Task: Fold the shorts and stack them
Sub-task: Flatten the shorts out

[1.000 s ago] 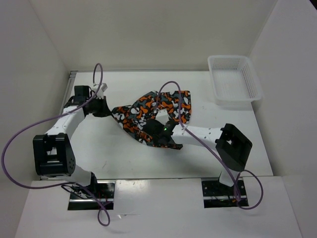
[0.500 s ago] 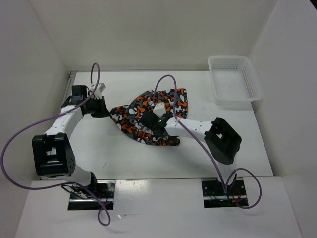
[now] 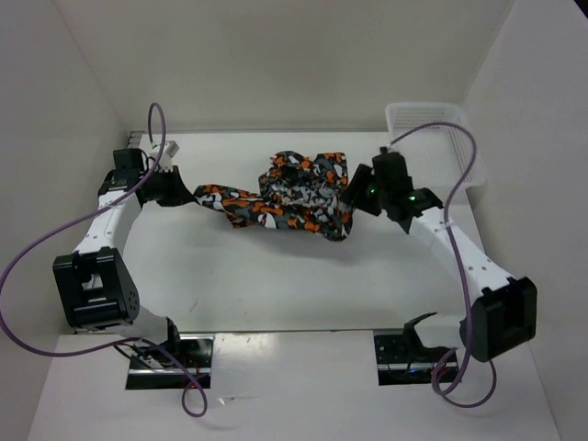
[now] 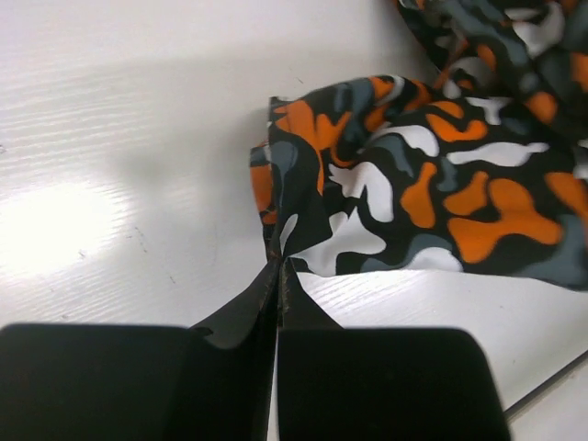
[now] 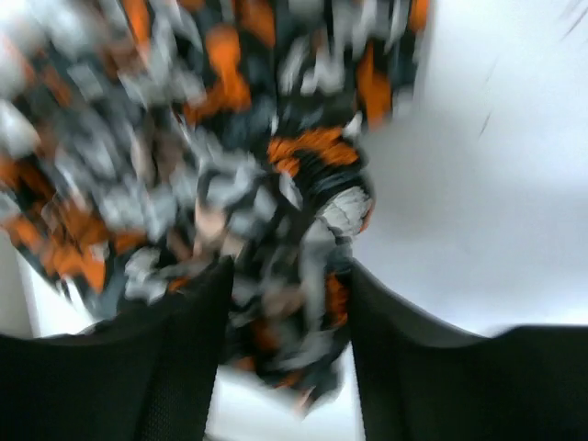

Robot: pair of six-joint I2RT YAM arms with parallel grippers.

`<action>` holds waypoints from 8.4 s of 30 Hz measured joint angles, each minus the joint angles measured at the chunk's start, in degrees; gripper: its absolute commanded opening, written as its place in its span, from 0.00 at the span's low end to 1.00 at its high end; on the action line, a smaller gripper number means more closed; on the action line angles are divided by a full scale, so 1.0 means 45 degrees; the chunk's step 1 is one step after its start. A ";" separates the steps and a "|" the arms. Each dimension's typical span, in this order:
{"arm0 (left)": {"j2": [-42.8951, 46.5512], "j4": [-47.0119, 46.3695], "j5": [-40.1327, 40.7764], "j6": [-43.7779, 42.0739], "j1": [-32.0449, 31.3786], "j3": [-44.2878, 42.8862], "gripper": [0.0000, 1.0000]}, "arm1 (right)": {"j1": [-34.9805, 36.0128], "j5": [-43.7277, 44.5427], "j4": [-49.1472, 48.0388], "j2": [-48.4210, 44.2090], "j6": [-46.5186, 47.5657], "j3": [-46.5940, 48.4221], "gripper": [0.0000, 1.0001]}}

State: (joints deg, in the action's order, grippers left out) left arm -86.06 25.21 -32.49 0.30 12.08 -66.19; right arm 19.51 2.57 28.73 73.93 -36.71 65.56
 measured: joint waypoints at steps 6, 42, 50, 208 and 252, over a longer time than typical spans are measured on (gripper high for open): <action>0.0044 -0.0015 -0.0248 0.0000 0.0000 0.0272 0.00 | 0.1039 -0.1418 0.0573 0.1326 -0.0481 -0.2021 0.65; 0.0622 0.0053 -0.0500 0.0000 0.0000 0.0714 0.00 | 0.7898 0.6130 0.1880 1.2031 0.1365 0.8325 0.56; 0.0787 0.0068 -0.0505 0.0000 0.0000 0.0806 0.00 | 0.7825 0.7305 0.1928 1.2031 0.1112 0.7805 0.02; -0.0321 -0.0049 -0.0690 0.0209 0.1122 0.1613 0.11 | 0.3026 0.0656 -0.3881 0.1365 -0.6504 -0.4945 0.00; 0.0714 -0.5523 -0.1423 0.0121 0.1360 0.7786 0.57 | 0.1248 -0.0481 -0.2477 -0.4765 -0.5600 -0.8893 1.00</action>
State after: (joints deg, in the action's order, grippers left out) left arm -82.85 0.36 -38.89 0.84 18.20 -31.16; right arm 25.12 0.40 17.58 52.49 -61.91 25.54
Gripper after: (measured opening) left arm 0.661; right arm 0.999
